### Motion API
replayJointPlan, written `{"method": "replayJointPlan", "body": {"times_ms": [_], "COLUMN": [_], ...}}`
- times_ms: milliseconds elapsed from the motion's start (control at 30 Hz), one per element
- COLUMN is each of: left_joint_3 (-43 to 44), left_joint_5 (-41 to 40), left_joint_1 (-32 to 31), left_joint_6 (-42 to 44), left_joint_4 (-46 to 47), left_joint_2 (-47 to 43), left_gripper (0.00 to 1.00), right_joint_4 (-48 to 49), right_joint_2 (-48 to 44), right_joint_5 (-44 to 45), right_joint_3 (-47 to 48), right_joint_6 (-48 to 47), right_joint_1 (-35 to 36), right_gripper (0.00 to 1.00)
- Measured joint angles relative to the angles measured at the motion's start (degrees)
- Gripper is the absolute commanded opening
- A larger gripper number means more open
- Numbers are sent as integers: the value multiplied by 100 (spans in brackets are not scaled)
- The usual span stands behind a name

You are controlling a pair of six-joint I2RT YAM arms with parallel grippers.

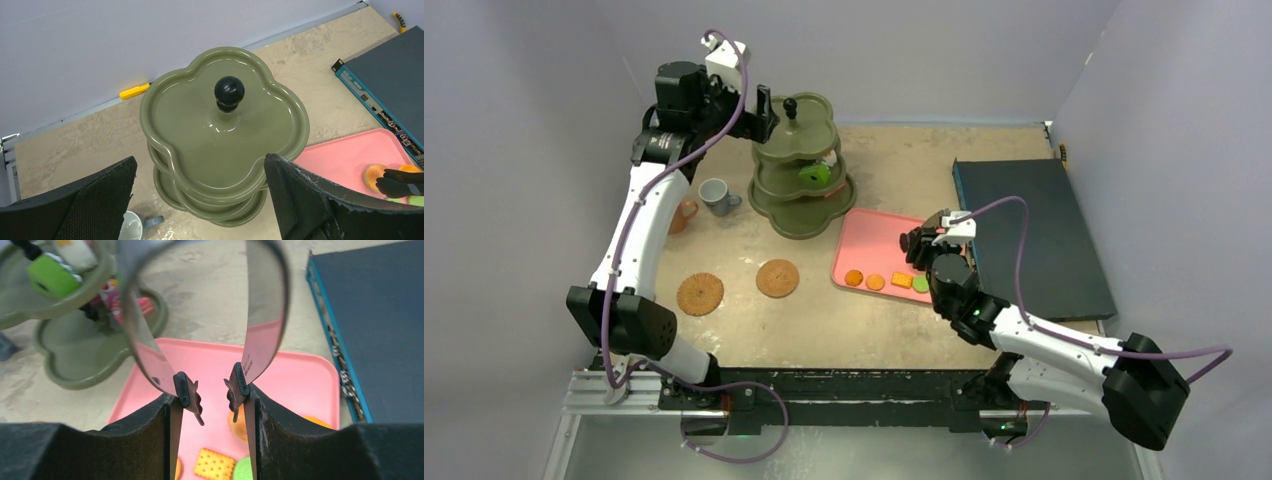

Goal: Serve the afternoon tea

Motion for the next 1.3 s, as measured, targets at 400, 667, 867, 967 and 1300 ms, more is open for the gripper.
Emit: {"method": "replayJointPlan", "body": {"times_ms": [400, 667, 867, 967, 1300], "left_joint_3": [0, 0, 11, 24, 35], "left_joint_5": [92, 122, 127, 125, 125], "left_joint_1": [7, 7, 7, 7, 7], "left_joint_6": [2, 4, 9, 11, 15], "left_joint_4": [-44, -42, -42, -39, -39], "left_joint_2": [-149, -146, -146, -146, -146], "left_gripper": [99, 99, 99, 99, 99], "right_joint_4": [-581, -455, -251, -160, 345], "right_joint_2": [160, 378, 643, 688, 990], "right_joint_5": [763, 866, 852, 824, 227], "right_joint_3": [-138, -203, -205, -205, 234], "right_joint_6": [402, 402, 400, 400, 120], "right_joint_1": [0, 0, 0, 0, 0], "right_gripper": [63, 64, 51, 44, 41]}}
